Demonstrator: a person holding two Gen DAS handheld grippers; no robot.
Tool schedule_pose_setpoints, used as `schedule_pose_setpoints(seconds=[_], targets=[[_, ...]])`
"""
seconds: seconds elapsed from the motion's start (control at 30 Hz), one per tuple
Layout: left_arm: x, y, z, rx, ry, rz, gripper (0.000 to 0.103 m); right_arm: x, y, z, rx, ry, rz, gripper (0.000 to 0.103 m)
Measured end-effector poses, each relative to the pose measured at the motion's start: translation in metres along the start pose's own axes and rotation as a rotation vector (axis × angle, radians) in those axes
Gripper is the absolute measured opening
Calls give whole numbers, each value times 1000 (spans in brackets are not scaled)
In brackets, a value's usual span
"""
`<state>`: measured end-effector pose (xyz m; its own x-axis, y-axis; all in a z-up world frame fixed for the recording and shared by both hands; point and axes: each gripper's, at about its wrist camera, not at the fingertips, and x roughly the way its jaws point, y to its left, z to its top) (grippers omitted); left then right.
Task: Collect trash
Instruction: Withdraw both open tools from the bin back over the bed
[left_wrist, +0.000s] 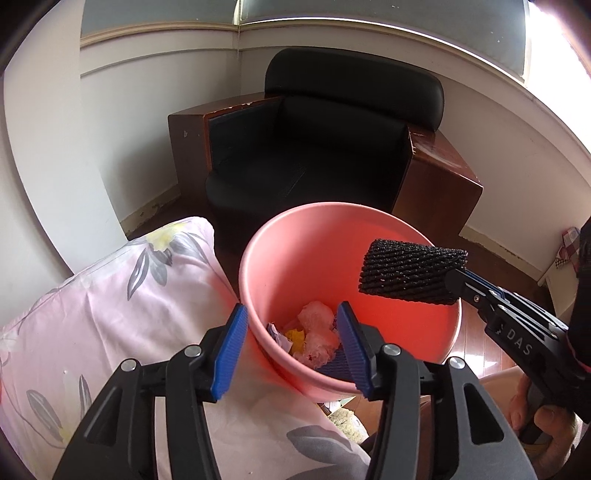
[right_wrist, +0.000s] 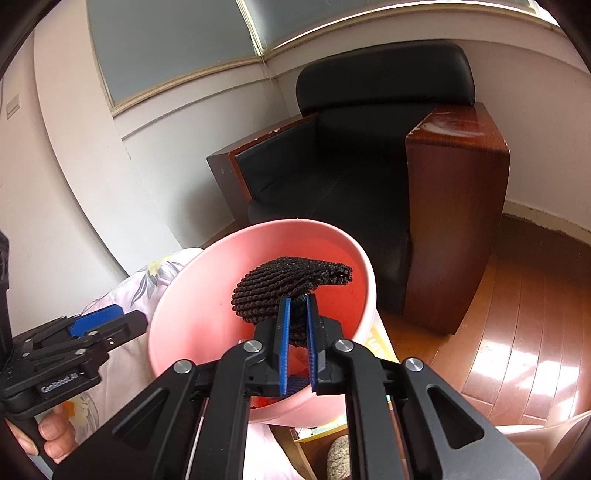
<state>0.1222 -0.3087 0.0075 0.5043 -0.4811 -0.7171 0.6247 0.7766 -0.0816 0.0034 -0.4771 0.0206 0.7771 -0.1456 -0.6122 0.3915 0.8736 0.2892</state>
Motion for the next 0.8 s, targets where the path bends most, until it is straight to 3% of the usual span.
schedule_pose_setpoints(seconds=[0.07, 0.13, 0.2, 0.8], targets=[[-5, 4, -2, -9, -5, -2, 50, 2, -1, 0, 10, 14, 2, 13], [-9, 6, -3, -15, -9, -4, 51, 2, -1, -1, 15, 15, 9, 26], [-13, 9, -4, -22, -13, -7, 51, 2, 0, -1, 14, 13, 13, 29], [-37, 33, -22, -69, -21, -4, 51, -7, 17, -4, -30, 24, 57, 31]])
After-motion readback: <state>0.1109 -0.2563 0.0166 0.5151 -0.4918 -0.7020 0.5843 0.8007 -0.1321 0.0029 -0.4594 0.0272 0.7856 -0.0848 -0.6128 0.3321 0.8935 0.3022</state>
